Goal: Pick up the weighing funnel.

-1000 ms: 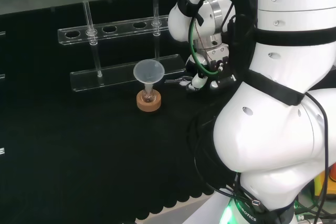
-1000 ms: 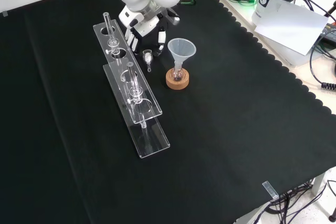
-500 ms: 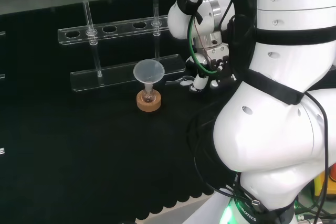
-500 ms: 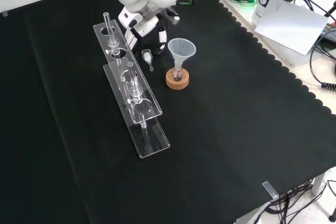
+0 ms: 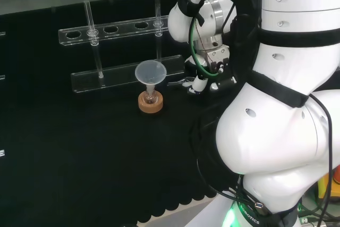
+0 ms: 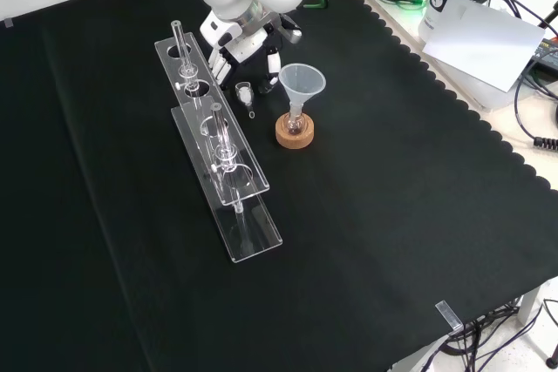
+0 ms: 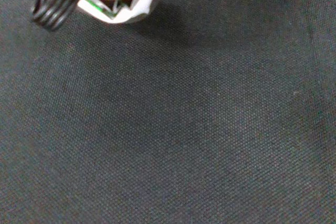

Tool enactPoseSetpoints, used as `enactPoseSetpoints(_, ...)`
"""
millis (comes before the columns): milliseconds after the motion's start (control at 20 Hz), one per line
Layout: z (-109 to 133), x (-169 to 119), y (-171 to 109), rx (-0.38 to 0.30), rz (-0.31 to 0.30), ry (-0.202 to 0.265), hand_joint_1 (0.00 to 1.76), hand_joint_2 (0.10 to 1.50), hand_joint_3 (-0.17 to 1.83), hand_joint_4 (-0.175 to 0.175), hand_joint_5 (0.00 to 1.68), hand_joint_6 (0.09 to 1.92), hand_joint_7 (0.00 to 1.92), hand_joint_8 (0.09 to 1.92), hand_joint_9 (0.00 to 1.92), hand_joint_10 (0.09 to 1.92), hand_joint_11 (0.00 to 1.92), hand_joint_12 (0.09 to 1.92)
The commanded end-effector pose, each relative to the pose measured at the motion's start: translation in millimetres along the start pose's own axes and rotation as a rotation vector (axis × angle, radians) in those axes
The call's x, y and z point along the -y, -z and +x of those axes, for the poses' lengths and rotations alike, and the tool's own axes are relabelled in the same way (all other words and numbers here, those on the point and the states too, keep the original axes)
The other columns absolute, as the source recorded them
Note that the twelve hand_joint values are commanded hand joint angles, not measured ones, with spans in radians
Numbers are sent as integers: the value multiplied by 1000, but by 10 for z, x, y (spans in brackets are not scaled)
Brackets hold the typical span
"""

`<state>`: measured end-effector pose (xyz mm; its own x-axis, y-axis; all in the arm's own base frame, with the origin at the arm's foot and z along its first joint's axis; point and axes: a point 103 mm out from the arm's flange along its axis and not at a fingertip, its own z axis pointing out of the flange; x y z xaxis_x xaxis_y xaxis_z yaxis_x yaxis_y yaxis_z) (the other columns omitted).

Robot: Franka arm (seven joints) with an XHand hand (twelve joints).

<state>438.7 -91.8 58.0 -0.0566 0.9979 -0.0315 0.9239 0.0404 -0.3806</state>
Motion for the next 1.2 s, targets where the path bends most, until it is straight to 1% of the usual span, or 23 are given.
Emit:
enactPoseSetpoints(50, -10, -28, 12, 10, -4, -3, 956, 543, 755, -30, 567, 794, 384, 764, 679, 614, 575, 1246)
enactPoseSetpoints(150, -4, -33, 1, 21, -2, -13, 955, 546, 753, -26, 586, 803, 387, 764, 682, 614, 580, 1244)
enactPoseSetpoints(350, 5, -51, -7, 19, -1, -12, 954, 553, 744, -15, 626, 823, 392, 761, 688, 611, 590, 1234)
enactPoseSetpoints(500, 12, -66, -10, 15, -1, -11, 955, 558, 740, -12, 638, 830, 394, 759, 691, 609, 594, 1230)
enactPoseSetpoints(550, 49, -54, -12, 22, -5, -15, 955, 560, 739, -12, 642, 833, 395, 759, 692, 608, 596, 1229)
enactPoseSetpoints(650, 73, -51, -13, 18, -3, 2, 955, 565, 734, -11, 647, 840, 398, 757, 697, 605, 600, 1224)
enactPoseSetpoints(800, 37, -83, -7, 9, 7, 2, 955, 571, 728, -10, 651, 850, 400, 754, 702, 600, 604, 1218)
enactPoseSetpoints(1100, 67, -96, -10, 34, 10, -23, 955, 576, 724, -7, 666, 861, 404, 753, 706, 597, 607, 1217)
enactPoseSetpoints(1150, 57, -103, -5, 38, 4, -19, 955, 577, 724, -5, 675, 865, 404, 753, 706, 596, 608, 1216)
enactPoseSetpoints(1200, 40, -110, 0, 41, 1, -20, 953, 582, 721, 10, 718, 865, 413, 752, 711, 593, 609, 1215)
